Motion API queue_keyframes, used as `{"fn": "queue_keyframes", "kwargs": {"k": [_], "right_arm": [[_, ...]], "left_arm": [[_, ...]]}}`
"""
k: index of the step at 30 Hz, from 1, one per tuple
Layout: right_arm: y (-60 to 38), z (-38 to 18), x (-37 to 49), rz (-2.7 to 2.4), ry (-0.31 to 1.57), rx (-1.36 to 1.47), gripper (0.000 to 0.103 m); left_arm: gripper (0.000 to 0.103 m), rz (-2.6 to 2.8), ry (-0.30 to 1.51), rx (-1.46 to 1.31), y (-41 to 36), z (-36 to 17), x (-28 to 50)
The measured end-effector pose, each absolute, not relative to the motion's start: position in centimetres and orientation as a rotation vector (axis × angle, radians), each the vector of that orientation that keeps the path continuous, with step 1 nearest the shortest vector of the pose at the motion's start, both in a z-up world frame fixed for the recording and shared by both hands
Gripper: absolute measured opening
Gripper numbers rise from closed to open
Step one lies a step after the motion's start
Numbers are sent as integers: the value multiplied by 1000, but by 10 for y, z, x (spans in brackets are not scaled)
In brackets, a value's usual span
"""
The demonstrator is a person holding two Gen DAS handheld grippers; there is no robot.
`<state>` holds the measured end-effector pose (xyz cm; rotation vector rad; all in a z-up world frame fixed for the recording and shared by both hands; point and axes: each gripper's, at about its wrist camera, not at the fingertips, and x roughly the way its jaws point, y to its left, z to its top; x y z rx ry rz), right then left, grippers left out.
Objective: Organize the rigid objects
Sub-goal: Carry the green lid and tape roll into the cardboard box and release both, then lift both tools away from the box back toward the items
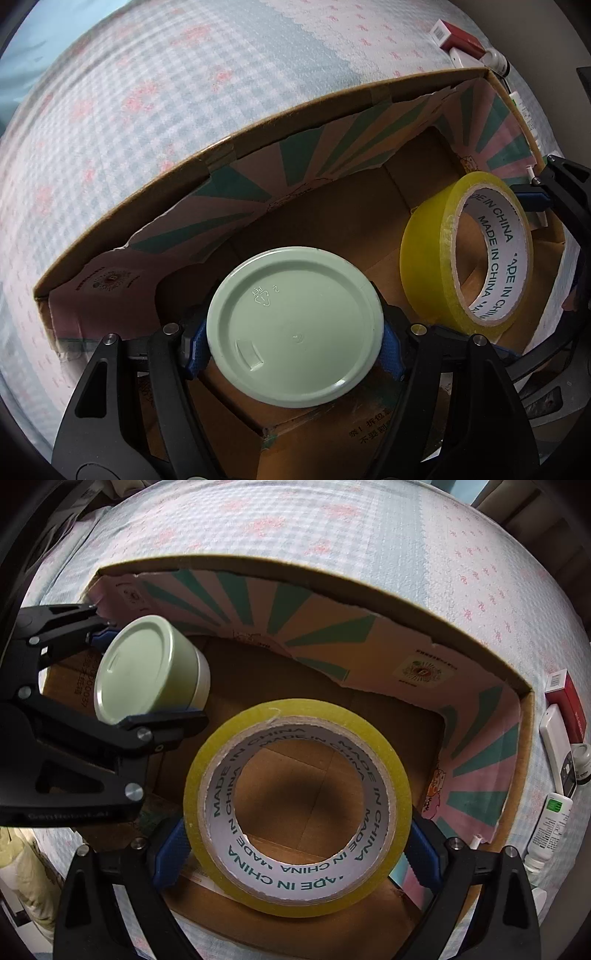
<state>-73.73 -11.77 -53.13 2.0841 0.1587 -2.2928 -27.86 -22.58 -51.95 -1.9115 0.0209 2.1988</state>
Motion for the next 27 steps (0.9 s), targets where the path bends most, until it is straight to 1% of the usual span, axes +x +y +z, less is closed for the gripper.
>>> {"fn": "queue_keyframes", "kwargs": {"k": [5, 9, 10, 12, 14, 15, 18, 24, 25, 27], "right_arm": [[-114, -531, -738, -2305, 161, 2055, 96], [-112, -530, -739, -2308, 155, 2017, 97], [-112, -529, -738, -2308, 156, 2004, 97], [-110, -529, -736, -2275, 151, 2012, 98], [-109, -529, -732, -2232, 175, 2024, 101], [-109, -525, -727, -2250, 192, 1986, 103], [-107, -511, -716, -2298, 240, 1911, 103], [-102, -494, -709, -2343, 219, 1888, 103], [-102, -492, -709, -2341, 221, 1893, 103], [-103, -487, -706, -2346, 238, 1890, 103]], "left_arm": [[68, 2207, 38, -1937, -229, -529, -282], [69, 2249, 58, -1942, -232, -524, -287], [77, 2252, 61, -1949, -233, -522, -288], [103, 2264, 4, -1911, -235, -513, -289], [103, 2280, -32, -1882, -238, -503, -290], [103, 2286, -33, -1876, -239, -500, -291], [103, 2307, -17, -1876, -240, -494, -292], [103, 2329, -41, -1884, -242, -481, -294], [103, 2335, -41, -1882, -235, -470, -292], [103, 2347, -38, -1875, -236, -462, -287]]}}
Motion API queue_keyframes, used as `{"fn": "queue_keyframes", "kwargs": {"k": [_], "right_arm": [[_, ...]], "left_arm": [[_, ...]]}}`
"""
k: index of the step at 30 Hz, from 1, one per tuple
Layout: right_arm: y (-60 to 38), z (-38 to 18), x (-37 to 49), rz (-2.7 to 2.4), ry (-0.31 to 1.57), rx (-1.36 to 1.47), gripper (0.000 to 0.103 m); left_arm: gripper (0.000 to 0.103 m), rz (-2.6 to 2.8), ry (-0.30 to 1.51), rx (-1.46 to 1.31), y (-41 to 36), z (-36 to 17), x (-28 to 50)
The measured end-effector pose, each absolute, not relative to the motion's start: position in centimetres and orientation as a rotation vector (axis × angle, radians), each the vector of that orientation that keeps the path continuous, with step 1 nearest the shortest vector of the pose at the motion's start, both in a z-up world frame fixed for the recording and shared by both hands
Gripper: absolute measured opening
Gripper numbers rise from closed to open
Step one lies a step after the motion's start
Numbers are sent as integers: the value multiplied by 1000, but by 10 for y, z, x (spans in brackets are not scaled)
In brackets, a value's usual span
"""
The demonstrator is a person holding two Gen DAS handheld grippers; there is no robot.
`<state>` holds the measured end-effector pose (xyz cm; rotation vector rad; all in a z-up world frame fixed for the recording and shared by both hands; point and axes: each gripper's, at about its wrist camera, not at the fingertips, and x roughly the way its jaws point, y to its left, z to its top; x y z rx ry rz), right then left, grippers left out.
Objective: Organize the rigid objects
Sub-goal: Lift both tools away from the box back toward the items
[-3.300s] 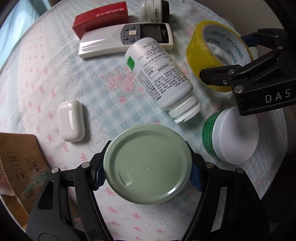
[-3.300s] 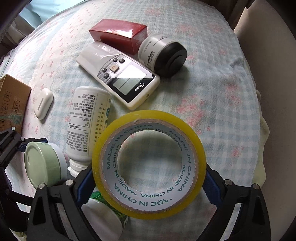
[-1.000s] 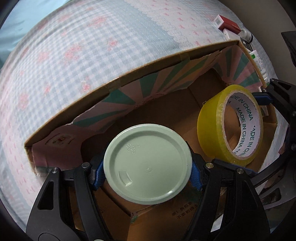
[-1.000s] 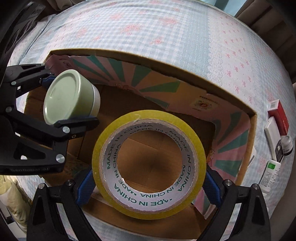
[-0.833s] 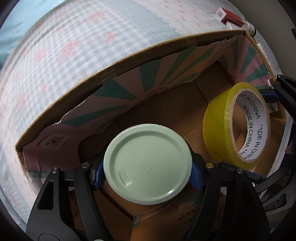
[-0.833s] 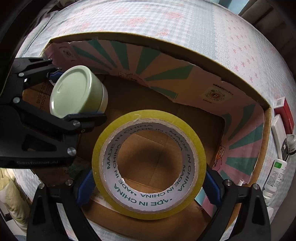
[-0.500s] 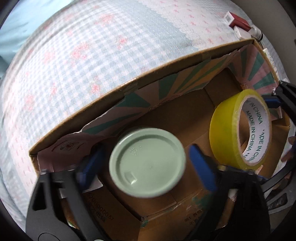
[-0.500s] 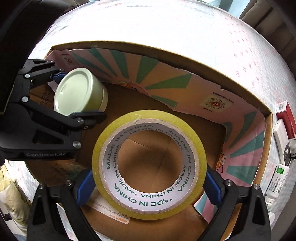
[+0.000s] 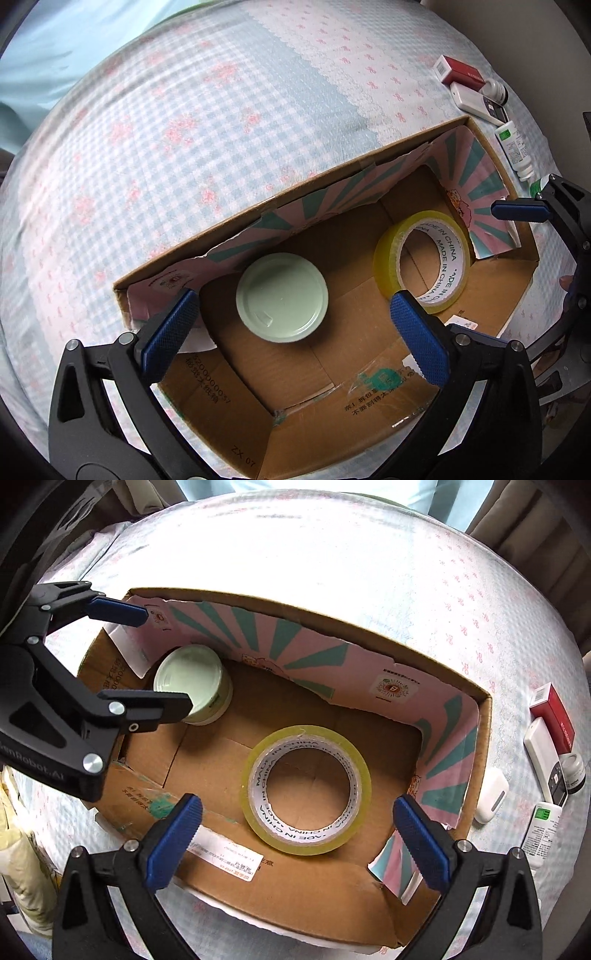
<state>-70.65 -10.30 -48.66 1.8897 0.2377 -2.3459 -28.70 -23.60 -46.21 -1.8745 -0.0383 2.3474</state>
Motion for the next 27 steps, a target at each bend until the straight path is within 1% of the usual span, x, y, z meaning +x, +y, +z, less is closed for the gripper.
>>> {"fn": "queue_keyframes", "kwargs": {"k": [7, 15, 17, 21, 27], "right_arm": [[-116, -454, -703, -2358, 338, 1851, 103], [-124, -408, -694, -2422, 370, 1756, 103], [-127, -392, -689, -2460, 347, 1736, 103], [-117, -366, -671, -2522, 238, 1712, 103], [-88, -330, -640, -2636, 129, 1703, 103]], "left_arm": [[103, 2416, -61, -1849, -249, -427, -270], [103, 2511, -103, -1823, -259, -371, -221], [103, 2541, -130, -1817, -259, -357, -208], [103, 2620, -184, -1781, -255, -328, -185], [103, 2708, -290, -1741, -238, -289, -171]]}}
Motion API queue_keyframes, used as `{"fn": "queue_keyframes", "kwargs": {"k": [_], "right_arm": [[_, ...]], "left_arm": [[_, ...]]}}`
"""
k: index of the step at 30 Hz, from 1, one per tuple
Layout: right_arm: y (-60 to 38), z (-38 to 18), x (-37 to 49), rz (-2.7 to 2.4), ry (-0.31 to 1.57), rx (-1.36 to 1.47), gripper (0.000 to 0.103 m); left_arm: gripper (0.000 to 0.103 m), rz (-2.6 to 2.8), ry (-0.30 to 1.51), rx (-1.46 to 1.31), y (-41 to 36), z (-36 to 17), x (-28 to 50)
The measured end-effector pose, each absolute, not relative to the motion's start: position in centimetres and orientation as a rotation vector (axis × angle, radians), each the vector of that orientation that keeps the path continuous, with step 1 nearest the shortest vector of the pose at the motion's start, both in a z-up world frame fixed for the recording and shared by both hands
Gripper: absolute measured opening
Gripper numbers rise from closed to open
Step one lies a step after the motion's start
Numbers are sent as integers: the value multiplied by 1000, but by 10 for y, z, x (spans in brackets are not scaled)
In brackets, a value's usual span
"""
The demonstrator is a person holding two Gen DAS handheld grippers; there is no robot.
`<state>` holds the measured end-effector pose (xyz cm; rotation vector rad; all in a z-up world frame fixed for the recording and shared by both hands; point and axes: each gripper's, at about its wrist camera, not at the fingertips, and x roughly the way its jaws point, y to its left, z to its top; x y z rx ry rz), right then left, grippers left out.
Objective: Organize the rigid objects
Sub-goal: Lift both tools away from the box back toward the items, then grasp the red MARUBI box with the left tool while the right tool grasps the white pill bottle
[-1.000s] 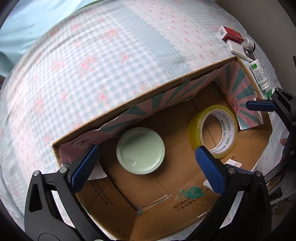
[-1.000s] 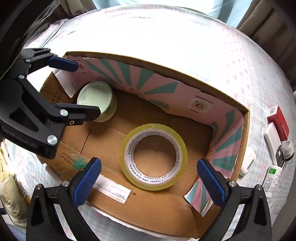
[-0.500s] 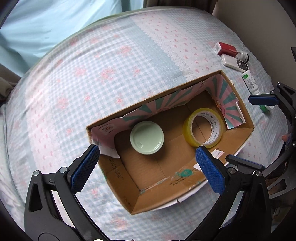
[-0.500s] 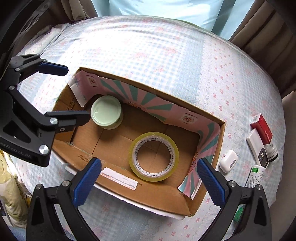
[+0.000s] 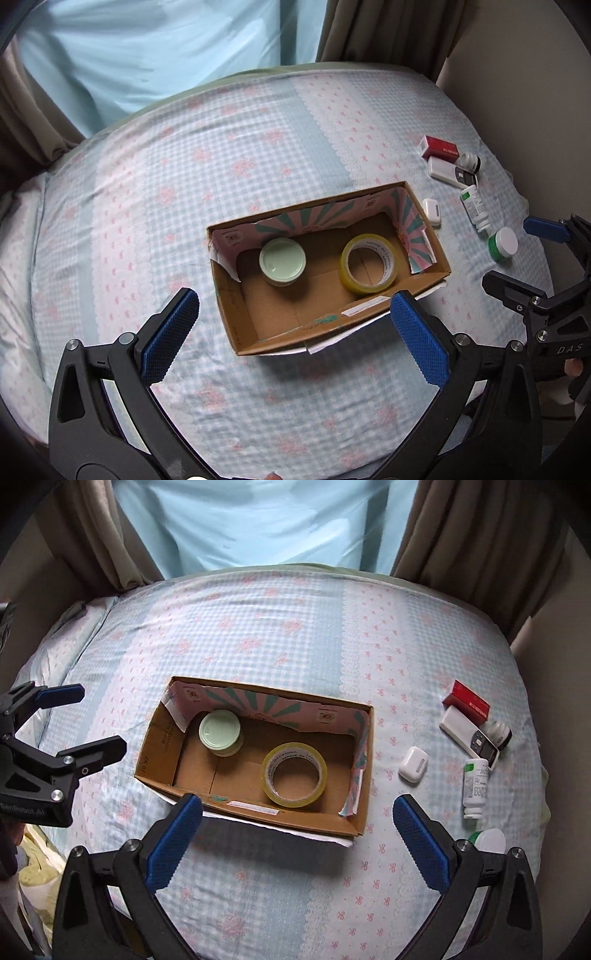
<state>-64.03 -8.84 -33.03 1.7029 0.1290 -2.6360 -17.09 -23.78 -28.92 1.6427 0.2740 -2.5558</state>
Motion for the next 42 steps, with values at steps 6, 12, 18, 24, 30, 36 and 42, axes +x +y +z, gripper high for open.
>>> {"fn": "queue_keyframes", "kwargs": {"k": [6, 12, 18, 24, 30, 36, 42], "right_arm": [[-38, -305, -613, -2709, 120, 1720, 103], [25, -297, -593, -2738, 72, 1722, 103], [79, -293, -586, -2768, 93, 1736, 103], [126, -293, -596, -2785, 51, 1760, 103], [157, -304, -622, -2777, 21, 1786, 103], [169, -341, -656, -2721, 81, 1841, 103], [181, -387, -692, -2674, 29, 1907, 103]], "left_arm": [[103, -2567, 284, 1600, -197, -261, -176], [103, -2583, 250, 1617, -142, -247, -209], [103, -2648, 173, 1662, -91, -238, -274], [103, -2720, 24, 1707, -53, -239, -349], [103, -2778, -117, 1801, -32, -258, -421], [103, -2793, -360, 1914, -25, -305, -502], [103, -2781, -604, 2041, -12, -367, -579]]}}
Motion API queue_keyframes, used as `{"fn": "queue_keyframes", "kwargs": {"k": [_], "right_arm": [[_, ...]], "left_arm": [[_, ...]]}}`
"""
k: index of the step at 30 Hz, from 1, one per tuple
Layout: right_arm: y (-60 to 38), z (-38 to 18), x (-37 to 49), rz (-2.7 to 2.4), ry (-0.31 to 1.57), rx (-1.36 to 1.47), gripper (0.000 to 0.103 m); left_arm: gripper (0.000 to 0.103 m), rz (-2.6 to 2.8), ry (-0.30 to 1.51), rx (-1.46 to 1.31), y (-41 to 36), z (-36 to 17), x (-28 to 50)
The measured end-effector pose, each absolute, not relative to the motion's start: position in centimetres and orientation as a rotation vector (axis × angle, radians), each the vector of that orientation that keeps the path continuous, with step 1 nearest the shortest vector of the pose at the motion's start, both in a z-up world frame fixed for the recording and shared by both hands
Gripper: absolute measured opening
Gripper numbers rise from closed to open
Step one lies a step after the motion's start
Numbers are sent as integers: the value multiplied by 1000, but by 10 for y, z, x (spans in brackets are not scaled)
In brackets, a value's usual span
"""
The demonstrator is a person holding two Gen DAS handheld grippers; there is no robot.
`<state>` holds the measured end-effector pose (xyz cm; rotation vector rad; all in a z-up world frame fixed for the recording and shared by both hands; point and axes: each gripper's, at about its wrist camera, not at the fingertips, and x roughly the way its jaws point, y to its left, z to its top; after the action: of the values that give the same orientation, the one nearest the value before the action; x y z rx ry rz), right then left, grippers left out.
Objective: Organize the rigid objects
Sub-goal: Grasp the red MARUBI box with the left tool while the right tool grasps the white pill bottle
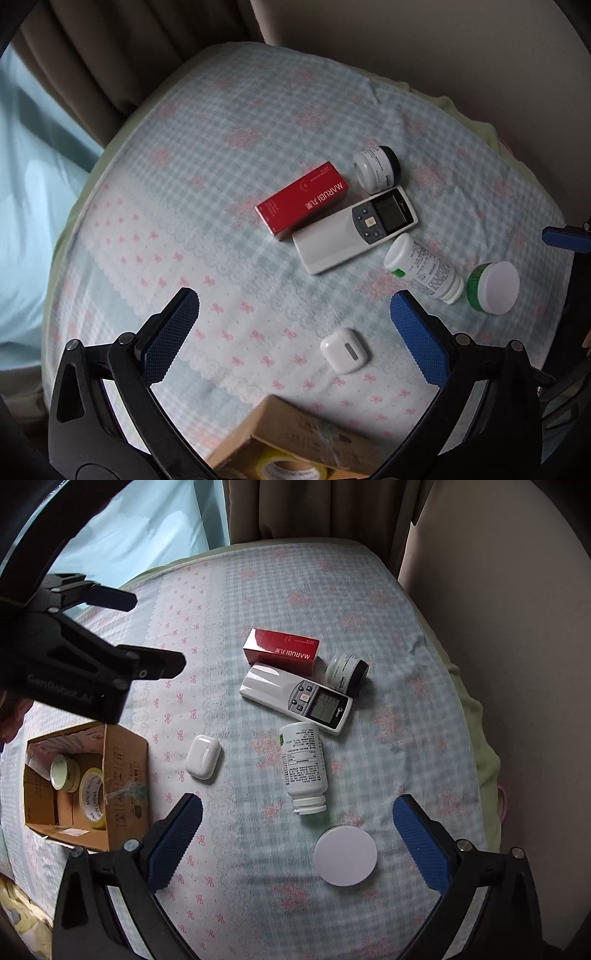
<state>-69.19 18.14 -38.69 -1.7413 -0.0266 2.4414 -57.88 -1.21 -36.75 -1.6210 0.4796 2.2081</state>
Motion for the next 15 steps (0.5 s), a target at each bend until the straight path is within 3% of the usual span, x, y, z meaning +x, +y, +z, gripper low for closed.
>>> {"fn": "queue_keyframes", "kwargs": {"k": [7, 12, 15], "right_arm": [[190, -439, -721, 2361, -9, -1816, 101], [193, -469, -732, 2312, -31, -1867, 100], [196, -480, -737, 2299, -44, -1895, 93]], "left_arm": [[102, 2005, 767, -1556, 25, -430, -641], [100, 1868, 883, -1522, 42, -460, -669], [97, 1809, 907, -1529, 47, -475, -681]]}}
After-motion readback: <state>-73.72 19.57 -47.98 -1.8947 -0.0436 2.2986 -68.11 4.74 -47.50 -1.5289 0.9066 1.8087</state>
